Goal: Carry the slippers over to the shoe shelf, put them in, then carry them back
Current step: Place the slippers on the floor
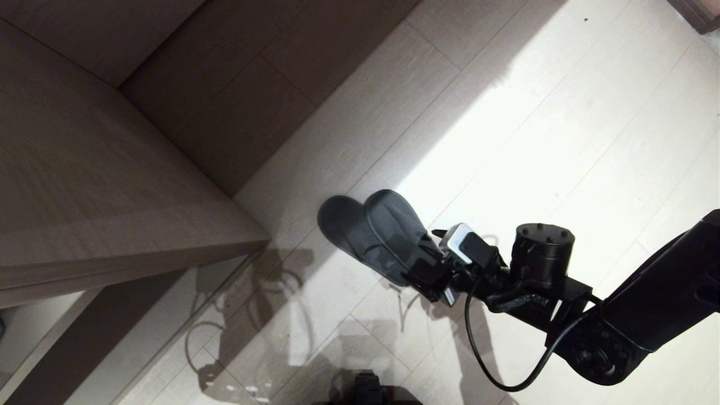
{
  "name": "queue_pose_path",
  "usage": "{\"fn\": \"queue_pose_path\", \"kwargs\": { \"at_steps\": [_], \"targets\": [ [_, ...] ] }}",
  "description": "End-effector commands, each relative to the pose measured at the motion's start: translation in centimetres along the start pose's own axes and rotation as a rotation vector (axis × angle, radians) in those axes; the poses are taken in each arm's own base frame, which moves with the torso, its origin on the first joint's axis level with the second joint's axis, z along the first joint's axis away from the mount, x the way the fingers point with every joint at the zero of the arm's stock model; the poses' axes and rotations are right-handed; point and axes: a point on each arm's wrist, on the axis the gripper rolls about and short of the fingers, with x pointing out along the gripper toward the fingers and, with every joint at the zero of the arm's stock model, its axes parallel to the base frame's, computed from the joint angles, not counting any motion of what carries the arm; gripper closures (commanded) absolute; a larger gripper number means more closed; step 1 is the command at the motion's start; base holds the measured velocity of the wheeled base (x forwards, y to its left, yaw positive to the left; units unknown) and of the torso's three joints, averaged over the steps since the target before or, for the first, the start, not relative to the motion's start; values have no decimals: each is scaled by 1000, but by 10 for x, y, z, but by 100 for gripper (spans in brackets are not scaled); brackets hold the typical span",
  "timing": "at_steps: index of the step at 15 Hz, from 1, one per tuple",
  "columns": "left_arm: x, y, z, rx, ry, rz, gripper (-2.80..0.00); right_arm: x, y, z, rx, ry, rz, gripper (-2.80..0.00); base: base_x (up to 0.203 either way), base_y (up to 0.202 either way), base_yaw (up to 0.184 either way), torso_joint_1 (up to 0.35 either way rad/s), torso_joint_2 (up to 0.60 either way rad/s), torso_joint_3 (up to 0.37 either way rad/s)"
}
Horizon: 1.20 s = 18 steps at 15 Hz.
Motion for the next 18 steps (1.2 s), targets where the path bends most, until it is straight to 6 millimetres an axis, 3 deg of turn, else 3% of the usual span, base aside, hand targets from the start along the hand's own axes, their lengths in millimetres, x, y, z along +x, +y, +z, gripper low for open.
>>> {"fn": "queue_pose_path", "kwargs": {
  "at_steps": [1,4,5,9,14,18],
  "targets": [
    [0,0,0,-1,1,1,0,-4,-1,4,-2,-20,-7,-280,0,0,0,0,0,0],
    [0,0,0,-1,1,1,0,-13,-2,12,154,-45,1,-280,0,0,0,0,0,0],
    [0,0,0,-1,1,1,0,-12,-2,14,201,-60,24,0,0,0,0,0,0,0],
    [0,0,0,-1,1,1,0,5,10,5,259,-34,93,0,0,0,0,0,0,0],
    [0,0,0,-1,1,1,0,63,39,-14,377,-34,39,0,0,0,0,0,0,0],
    [0,0,0,-1,1,1,0,69,54,-39,398,81,-12,0,0,0,0,0,0,0]
  ]
}}
